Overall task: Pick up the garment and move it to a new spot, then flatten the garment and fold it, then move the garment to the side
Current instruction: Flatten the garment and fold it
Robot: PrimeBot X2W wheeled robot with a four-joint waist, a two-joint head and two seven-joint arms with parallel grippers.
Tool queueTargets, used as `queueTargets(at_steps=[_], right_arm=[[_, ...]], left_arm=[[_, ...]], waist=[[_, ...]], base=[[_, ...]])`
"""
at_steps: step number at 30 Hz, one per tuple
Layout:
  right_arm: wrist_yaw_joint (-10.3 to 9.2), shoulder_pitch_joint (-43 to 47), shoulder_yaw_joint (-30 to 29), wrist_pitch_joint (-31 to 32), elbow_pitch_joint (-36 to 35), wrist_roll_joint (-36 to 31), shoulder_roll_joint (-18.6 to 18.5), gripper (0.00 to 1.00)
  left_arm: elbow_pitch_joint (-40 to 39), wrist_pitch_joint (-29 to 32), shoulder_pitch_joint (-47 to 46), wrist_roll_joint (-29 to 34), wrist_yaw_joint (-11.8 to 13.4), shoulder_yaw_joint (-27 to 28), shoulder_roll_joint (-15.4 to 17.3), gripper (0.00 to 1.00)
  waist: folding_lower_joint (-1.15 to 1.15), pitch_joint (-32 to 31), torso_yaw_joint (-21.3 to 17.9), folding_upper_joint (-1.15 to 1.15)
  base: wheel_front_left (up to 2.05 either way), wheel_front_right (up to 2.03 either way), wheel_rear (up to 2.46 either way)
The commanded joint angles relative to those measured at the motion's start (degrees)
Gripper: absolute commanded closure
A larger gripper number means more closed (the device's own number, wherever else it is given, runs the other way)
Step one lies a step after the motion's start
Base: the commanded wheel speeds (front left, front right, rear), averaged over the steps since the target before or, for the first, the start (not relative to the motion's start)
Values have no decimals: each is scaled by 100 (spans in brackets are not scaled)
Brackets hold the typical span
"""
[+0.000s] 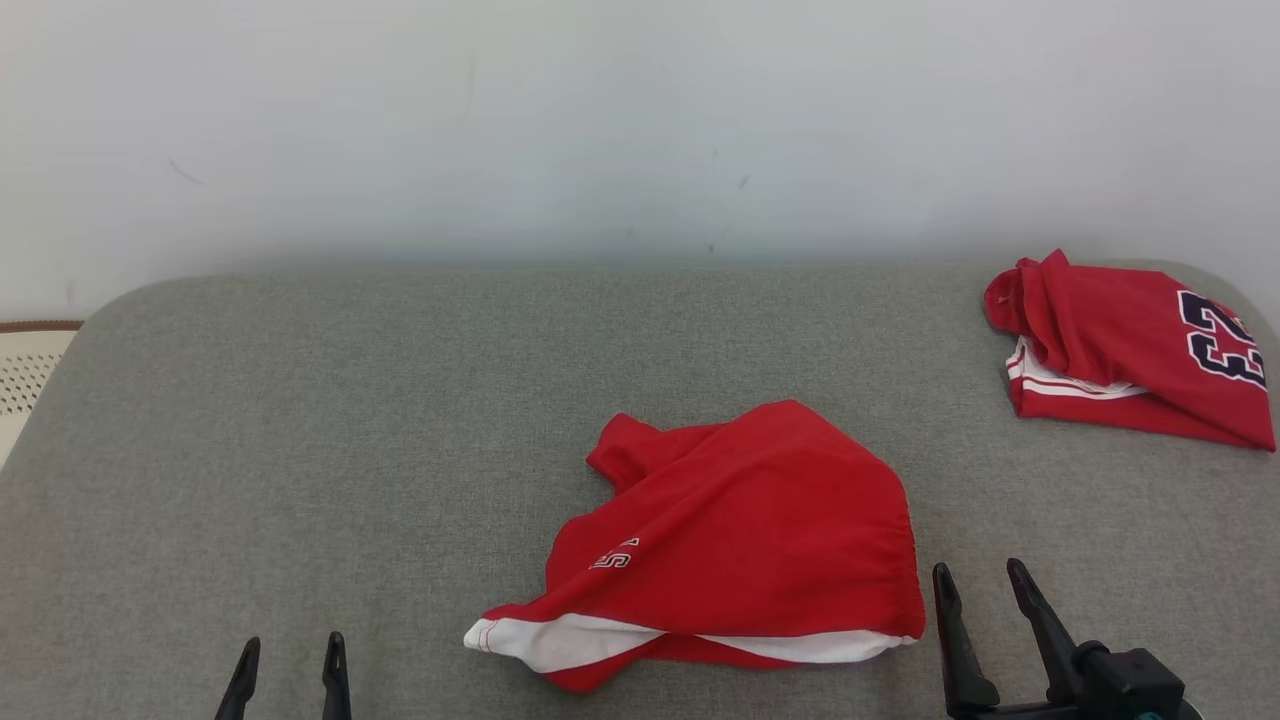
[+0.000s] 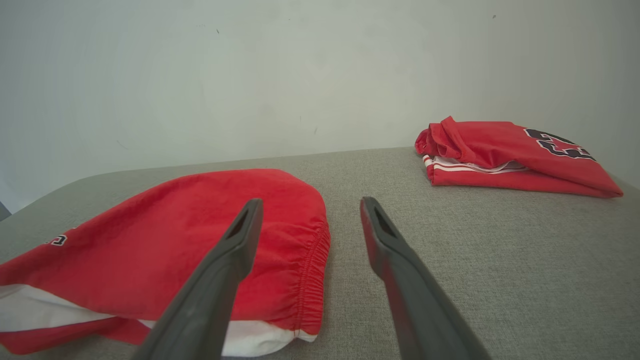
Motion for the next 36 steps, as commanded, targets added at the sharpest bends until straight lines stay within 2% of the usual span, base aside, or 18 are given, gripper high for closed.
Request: queueTargets(at_steps=[1, 36], right_arm=[[1, -14, 8, -5, -1, -58, -9, 0], [1, -76, 35, -5, 68, -41, -33, 0]], left_arm=[[2, -21, -32, -1, 13, 15, 34, 0], [4, -22, -48, -8, 3, 11, 18, 0]], waist=[[0, 0, -6, 0], [0, -4, -47, 0]], base=[[0, 0, 0], [0, 0, 0]])
